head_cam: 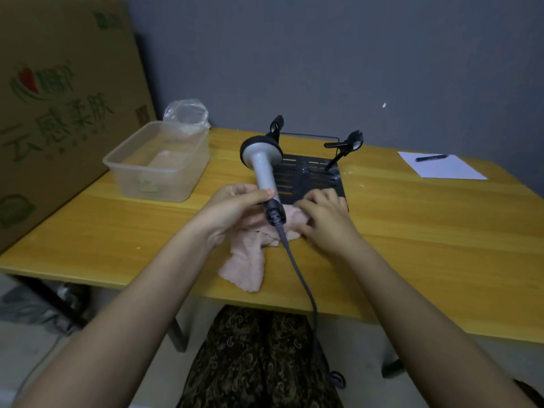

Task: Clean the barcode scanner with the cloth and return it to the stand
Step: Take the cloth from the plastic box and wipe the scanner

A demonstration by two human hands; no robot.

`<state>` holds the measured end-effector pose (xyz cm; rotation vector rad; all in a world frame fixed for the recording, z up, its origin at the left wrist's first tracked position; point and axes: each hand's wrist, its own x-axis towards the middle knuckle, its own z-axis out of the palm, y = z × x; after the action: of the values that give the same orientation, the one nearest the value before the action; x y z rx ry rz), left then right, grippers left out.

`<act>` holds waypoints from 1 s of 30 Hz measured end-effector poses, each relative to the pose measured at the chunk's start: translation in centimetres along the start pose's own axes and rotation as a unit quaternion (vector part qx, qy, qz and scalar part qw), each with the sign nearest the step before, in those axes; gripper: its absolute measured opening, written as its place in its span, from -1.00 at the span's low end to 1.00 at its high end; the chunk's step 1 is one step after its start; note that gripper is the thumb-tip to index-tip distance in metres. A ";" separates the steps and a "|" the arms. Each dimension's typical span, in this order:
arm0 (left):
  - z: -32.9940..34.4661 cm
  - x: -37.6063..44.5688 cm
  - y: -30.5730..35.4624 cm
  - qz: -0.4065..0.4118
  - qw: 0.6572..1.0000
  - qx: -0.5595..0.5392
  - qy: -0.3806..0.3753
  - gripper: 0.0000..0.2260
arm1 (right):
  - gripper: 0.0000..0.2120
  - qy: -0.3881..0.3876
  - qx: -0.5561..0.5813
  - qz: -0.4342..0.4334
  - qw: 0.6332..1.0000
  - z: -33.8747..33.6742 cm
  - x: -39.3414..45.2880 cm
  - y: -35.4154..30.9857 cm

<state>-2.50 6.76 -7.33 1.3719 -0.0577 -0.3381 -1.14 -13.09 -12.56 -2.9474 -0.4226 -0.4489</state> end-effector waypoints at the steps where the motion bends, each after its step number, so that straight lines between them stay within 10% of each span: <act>1: -0.1 -0.1 -0.1 0.002 1.000 0.002 -0.002 -0.95 | -0.72 0.025 0.000 -0.001 1.000 -0.2 -0.1 -0.2; 8: -0.3 -0.1 -0.6 0.015 0.999 -0.006 -0.042 -0.91 | -0.84 0.350 0.198 0.103 0.910 -7.8 -2.1 3.1; 12: 1.4 0.0 -0.9 0.018 0.998 -0.002 -0.067 -0.84 | -0.77 0.367 0.428 0.115 0.818 -10.9 -2.0 0.5; 18: 4.3 0.2 -1.2 0.056 0.996 0.071 -0.023 -0.79 | -0.85 0.347 0.315 0.095 0.878 -7.5 -0.6 -2.4; 24: 4.4 0.6 -1.6 0.095 0.990 0.104 -0.007 -0.71 | -0.70 0.225 0.465 0.023 0.856 -4.8 -1.8 -3.0; 30: 5.2 0.7 -1.7 0.125 0.980 0.152 0.013 -0.70 | -0.68 0.235 0.232 -0.001 0.944 -5.4 -0.8 -3.0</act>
<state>-3.40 1.36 -8.07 1.6503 -0.2674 -0.1006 -4.17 -11.39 -7.42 -2.2905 -0.3998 -0.8858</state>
